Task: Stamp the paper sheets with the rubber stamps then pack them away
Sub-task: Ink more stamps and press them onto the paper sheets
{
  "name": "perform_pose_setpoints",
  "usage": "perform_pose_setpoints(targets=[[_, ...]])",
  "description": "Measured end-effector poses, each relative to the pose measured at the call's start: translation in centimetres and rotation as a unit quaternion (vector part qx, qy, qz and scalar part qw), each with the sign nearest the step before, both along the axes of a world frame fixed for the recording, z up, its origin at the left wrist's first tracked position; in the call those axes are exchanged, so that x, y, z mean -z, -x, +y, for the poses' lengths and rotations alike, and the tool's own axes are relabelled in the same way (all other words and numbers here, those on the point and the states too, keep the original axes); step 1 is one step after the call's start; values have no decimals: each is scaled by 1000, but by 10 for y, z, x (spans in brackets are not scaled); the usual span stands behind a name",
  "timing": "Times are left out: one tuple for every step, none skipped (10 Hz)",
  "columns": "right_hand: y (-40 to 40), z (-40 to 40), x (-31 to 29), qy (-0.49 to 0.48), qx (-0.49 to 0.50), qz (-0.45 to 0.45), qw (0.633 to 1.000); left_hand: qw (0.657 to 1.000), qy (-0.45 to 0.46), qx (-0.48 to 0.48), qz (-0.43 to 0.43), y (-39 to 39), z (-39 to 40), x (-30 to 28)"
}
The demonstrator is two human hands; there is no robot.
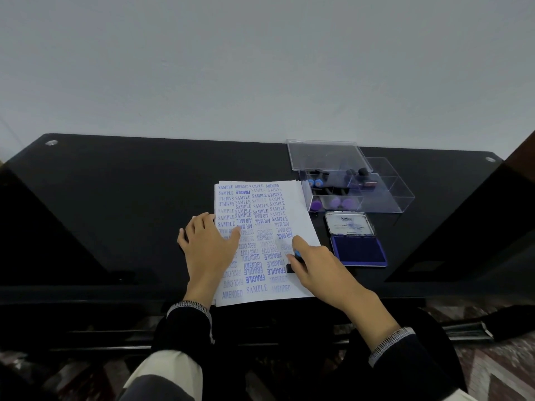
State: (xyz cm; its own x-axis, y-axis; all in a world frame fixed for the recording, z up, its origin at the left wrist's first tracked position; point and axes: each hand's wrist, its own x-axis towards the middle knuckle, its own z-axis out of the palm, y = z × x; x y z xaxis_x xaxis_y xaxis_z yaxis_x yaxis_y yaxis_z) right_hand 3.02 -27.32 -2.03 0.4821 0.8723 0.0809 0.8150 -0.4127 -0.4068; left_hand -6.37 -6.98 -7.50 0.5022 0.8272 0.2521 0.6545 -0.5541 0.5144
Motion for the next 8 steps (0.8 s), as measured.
perform_pose_setpoints(targets=[[-1, -1, 4, -11, -4, 15, 1000, 1000, 2, 1, -1, 0, 1, 1], [-2, -2, 8, -25, -3, 38, 999, 1000, 2, 3, 0, 0, 2, 2], [-2, -2, 11, -41, 3, 56, 998, 1000, 1, 2, 0, 0, 1, 2], [-2, -2, 11, -43, 2, 57, 997, 1000, 2, 2, -1, 0, 1, 1], [-3, -2, 11, -38, -3, 49, 998, 1000, 2, 2, 1, 1, 1, 1], [-3, -2, 10, -49, -5, 68, 996, 1000, 3, 3, -3, 1, 1, 1], [-3, -2, 10, -55, -3, 89, 995, 1000, 4, 2, -3, 1, 0, 0], [-2, -2, 10, -49, 0, 75, 996, 1000, 4, 3, -3, 1, 0, 0]])
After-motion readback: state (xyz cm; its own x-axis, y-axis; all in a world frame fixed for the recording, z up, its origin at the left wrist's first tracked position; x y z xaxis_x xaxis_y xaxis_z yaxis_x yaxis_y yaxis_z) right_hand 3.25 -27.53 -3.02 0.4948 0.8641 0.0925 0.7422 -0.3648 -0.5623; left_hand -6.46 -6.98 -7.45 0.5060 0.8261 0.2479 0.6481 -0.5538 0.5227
